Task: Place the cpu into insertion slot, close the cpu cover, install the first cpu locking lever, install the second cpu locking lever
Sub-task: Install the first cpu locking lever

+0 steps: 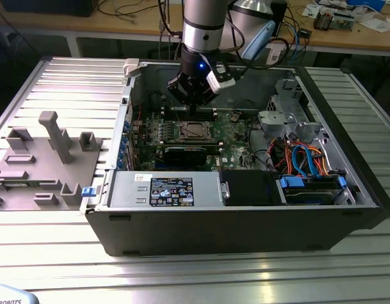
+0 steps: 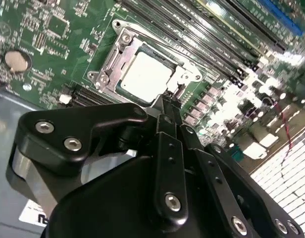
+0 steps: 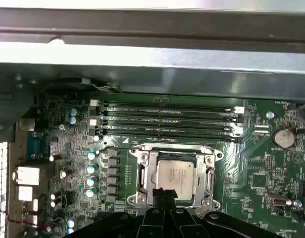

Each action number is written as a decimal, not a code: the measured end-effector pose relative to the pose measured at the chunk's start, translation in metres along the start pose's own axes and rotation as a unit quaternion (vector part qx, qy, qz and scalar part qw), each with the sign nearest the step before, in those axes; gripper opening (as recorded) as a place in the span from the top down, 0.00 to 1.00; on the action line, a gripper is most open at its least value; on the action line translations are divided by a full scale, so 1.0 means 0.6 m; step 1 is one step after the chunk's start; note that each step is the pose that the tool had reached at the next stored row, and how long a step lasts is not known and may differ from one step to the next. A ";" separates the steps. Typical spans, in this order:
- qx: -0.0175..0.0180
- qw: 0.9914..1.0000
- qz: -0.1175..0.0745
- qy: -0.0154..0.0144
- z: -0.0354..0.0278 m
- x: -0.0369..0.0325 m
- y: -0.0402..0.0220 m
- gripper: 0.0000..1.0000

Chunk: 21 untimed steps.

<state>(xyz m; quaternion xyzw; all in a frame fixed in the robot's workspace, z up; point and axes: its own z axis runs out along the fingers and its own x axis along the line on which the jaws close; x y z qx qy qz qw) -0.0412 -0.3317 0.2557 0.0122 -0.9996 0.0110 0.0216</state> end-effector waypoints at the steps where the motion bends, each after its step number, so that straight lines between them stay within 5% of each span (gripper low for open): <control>1: 0.000 1.000 0.009 0.000 0.000 0.000 0.000 0.89; 6: -0.001 1.000 0.025 0.000 0.001 0.000 0.000 0.89; 10: -0.001 0.999 0.026 -0.030 0.002 0.000 0.000 0.89; 15: -0.001 0.999 0.026 -0.036 0.001 0.000 0.000 0.89; 21: -0.001 0.999 0.027 -0.038 0.000 0.010 0.000 0.89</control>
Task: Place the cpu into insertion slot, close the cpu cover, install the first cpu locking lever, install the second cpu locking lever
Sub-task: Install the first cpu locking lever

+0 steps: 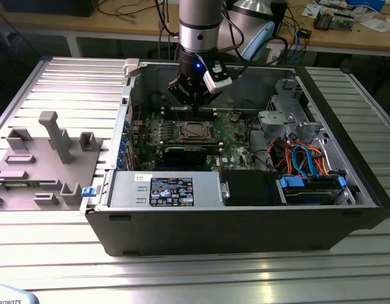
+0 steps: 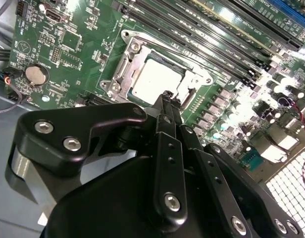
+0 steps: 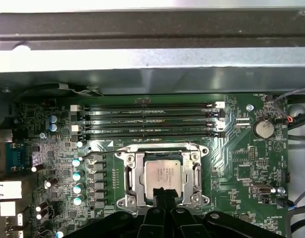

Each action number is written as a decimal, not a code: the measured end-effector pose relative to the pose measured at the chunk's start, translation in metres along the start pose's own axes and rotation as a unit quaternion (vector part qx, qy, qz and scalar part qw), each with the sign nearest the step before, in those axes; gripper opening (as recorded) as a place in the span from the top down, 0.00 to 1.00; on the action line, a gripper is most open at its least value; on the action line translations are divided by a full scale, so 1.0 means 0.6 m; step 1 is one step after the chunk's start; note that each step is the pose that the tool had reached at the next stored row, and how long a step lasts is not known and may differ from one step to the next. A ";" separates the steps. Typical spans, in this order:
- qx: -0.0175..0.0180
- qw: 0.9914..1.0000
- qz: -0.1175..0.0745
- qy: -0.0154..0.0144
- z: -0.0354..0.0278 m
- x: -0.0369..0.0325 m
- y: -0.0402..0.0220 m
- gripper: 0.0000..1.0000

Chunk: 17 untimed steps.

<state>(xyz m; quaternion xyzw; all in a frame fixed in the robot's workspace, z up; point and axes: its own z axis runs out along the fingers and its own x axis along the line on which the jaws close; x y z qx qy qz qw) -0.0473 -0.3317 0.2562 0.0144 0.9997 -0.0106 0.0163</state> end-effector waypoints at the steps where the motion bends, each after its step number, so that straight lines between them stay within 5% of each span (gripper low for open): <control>1: 0.000 1.000 0.000 -0.001 -0.002 0.003 0.000 0.89; 7: 0.000 1.000 0.000 -0.005 -0.005 0.031 0.000 0.89; 17: 0.000 1.000 0.000 -0.007 -0.007 0.091 0.006 0.89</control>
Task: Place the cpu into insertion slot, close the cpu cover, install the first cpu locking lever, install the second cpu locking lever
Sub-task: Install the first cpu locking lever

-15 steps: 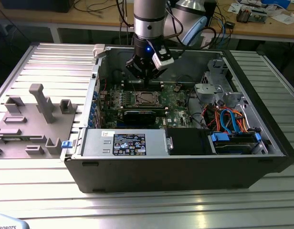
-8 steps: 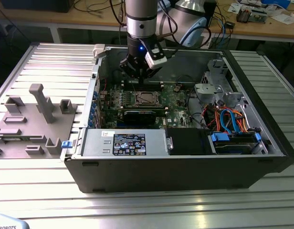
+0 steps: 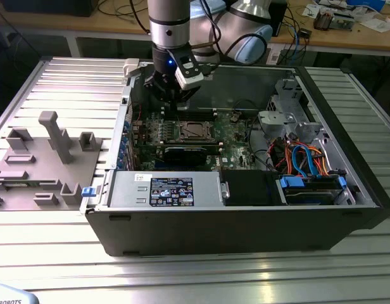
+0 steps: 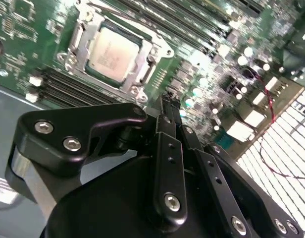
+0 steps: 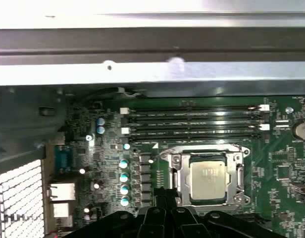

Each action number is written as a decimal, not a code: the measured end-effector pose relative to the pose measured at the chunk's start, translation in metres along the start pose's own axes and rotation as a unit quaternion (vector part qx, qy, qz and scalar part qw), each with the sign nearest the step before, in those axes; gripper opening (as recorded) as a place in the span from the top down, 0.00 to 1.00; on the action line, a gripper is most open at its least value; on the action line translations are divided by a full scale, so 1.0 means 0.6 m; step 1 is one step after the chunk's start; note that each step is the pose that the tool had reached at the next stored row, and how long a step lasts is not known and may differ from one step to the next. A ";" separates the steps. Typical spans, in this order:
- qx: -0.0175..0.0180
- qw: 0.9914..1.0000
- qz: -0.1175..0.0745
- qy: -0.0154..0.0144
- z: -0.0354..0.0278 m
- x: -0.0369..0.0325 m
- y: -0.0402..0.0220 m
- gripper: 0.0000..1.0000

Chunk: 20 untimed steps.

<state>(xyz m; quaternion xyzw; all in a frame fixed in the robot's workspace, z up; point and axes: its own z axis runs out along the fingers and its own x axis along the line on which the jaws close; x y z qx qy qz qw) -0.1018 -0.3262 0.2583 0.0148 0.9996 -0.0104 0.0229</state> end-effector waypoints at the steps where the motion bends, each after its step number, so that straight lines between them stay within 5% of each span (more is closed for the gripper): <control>1: 0.000 1.000 0.000 0.000 0.000 0.006 0.002 0.89; 6: 0.000 1.000 0.000 0.000 -0.002 0.028 0.027 0.89; 10: -0.002 1.000 -0.005 0.000 -0.002 0.032 0.043 0.89; 20: -0.003 1.000 -0.007 0.000 -0.001 0.015 0.044 0.89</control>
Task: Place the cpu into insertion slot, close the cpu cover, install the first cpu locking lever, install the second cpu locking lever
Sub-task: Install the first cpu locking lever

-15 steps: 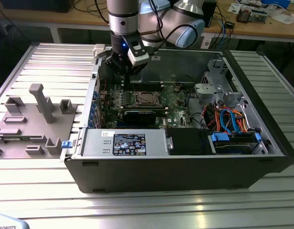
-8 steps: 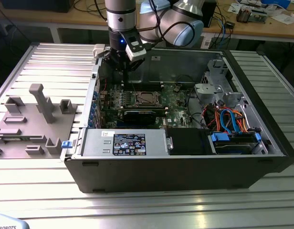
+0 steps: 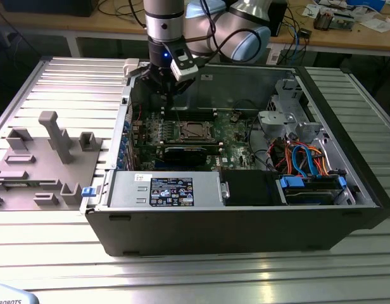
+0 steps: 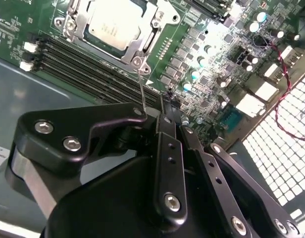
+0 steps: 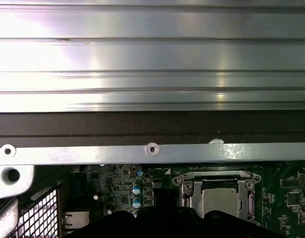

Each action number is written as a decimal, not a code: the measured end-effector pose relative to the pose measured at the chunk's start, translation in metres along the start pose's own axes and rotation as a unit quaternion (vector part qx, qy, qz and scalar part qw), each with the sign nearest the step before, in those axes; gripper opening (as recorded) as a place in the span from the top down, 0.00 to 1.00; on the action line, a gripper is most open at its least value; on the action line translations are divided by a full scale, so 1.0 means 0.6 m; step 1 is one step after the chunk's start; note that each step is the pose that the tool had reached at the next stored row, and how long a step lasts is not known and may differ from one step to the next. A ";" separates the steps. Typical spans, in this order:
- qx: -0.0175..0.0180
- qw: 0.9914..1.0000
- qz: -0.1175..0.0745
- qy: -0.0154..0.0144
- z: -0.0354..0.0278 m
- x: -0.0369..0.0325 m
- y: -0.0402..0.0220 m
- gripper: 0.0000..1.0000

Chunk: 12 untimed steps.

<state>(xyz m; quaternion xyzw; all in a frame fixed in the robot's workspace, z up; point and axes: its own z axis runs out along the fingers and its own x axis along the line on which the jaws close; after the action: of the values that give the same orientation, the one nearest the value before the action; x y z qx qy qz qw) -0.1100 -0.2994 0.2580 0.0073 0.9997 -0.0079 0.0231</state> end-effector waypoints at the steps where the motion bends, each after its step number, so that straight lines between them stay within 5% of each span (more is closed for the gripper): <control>1: 0.000 1.000 0.000 0.000 0.000 -0.001 0.000 0.89; 12: 0.000 1.000 0.000 0.000 0.001 -0.012 0.000 0.89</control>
<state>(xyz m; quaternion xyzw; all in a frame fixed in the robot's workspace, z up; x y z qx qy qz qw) -0.1024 -0.2994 0.2577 0.0073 0.9997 -0.0079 0.0231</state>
